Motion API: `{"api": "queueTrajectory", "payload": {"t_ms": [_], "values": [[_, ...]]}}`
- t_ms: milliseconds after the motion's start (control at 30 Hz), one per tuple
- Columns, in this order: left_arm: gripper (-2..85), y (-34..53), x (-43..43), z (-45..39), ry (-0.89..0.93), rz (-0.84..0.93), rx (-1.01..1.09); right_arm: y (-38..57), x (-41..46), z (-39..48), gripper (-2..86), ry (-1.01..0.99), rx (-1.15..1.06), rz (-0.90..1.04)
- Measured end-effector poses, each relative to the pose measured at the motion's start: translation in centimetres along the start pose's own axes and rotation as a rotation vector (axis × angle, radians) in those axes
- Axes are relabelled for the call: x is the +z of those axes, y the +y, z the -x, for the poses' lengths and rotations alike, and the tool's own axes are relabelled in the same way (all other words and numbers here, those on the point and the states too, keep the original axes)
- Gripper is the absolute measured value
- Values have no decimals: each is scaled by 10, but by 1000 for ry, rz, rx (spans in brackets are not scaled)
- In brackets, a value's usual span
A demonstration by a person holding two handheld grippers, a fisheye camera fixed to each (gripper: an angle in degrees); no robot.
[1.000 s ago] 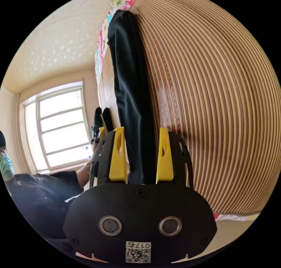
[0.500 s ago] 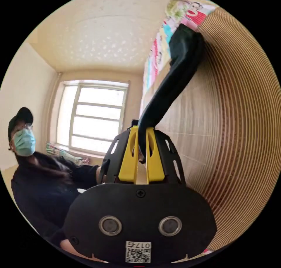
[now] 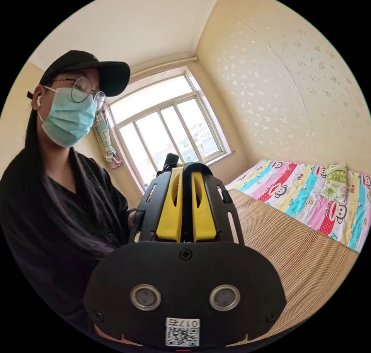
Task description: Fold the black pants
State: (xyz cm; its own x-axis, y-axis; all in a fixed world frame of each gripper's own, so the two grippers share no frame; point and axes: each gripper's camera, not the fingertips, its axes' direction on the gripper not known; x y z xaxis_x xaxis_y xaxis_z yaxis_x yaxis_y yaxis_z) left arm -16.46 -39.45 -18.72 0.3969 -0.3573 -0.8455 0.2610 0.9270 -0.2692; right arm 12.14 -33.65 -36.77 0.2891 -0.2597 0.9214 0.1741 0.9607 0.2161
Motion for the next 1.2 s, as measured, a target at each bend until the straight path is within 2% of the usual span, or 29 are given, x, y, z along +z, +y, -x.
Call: {"api": "queueTrajectory", "payload": {"t_ms": [100,233,400,467,533,567,667,733,867,1000,1133,1200], "values": [[50,-10,14,47,-50,16,-112,1,30,-61,15,36,113,51],[49,-9,26,121,-87,-1,-218,9,71,-112,13,164,147,90],[49,13,48,166,-231,99,-204,62,126,-150,15,276,269,206],[50,45,56,183,-250,153,-226,109,142,-156,18,253,329,251],[51,117,68,213,-243,233,-356,173,158,-165,22,223,447,333],[52,140,74,221,-243,265,-400,223,170,-172,26,220,566,416],[75,262,106,258,-260,477,-647,347,191,-177,42,286,817,663],[129,340,111,279,-275,584,-846,399,192,-181,58,331,969,779],[124,362,80,304,-216,410,-963,411,167,-210,133,278,1140,602],[154,298,67,366,-308,334,-873,382,163,-294,185,249,1161,373],[178,243,75,457,-382,308,-820,371,191,-374,240,215,1180,311],[194,241,89,498,-343,350,-881,379,235,-407,258,145,1211,457]]}}
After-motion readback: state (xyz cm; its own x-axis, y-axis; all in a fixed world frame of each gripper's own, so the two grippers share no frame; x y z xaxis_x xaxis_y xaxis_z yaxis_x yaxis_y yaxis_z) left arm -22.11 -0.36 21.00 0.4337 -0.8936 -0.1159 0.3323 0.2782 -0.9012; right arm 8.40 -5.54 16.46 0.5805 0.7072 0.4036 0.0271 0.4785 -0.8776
